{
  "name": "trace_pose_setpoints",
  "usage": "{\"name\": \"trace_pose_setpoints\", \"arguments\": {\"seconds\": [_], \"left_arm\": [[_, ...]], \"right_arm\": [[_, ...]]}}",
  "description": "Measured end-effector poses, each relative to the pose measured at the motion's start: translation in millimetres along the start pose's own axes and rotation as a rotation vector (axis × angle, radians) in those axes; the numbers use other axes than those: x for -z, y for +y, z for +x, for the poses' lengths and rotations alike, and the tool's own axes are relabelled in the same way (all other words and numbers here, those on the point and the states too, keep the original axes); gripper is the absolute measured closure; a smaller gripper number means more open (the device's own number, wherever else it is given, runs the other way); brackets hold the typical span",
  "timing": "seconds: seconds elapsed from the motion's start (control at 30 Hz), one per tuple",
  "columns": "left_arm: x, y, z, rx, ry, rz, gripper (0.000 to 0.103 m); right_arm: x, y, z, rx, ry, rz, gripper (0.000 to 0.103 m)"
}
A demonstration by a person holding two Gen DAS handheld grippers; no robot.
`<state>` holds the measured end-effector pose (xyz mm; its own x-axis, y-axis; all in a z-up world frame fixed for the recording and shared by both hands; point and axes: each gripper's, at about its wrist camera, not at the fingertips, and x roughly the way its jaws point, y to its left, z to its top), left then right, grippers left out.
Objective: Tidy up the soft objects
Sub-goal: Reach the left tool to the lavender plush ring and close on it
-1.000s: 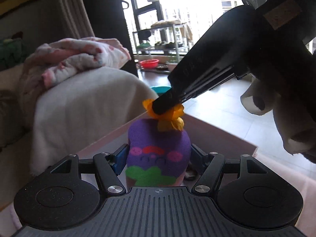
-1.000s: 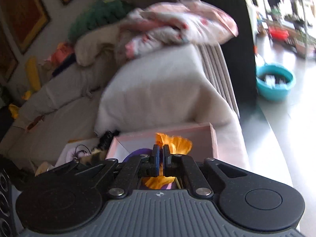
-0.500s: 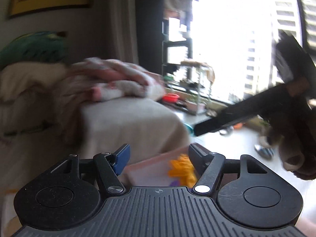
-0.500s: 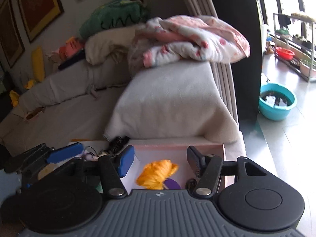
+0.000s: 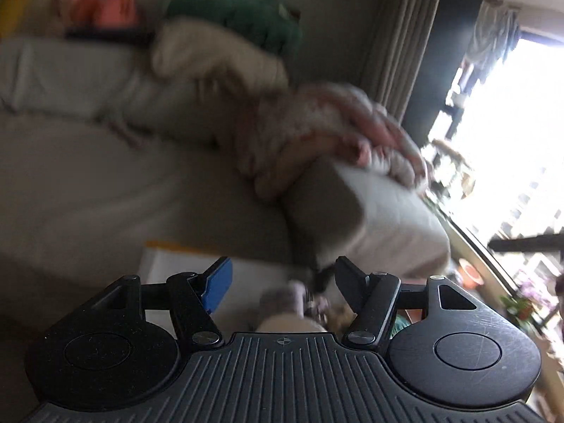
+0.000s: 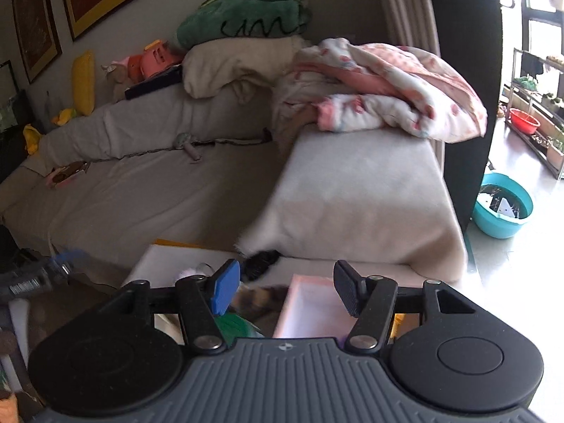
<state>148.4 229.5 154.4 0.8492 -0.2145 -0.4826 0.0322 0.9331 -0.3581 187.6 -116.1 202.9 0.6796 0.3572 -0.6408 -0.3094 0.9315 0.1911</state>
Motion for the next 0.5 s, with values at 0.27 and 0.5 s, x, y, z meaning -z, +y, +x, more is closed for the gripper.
{"name": "trace_pose_setpoints", "arguments": {"seconds": [0.27, 0.5], "left_arm": [[-42.7, -9.6, 73.4, 0.03, 0.42, 0.097, 0.034], [-43.9, -8.1, 160.3, 0.039, 0.618, 0.077, 0.038]], "right_arm": [[-74.4, 53.5, 2.4, -0.144, 0.049, 0.098, 0.038], [-53.0, 59.3, 18.6, -0.113, 0.041, -0.067, 0.038]]}}
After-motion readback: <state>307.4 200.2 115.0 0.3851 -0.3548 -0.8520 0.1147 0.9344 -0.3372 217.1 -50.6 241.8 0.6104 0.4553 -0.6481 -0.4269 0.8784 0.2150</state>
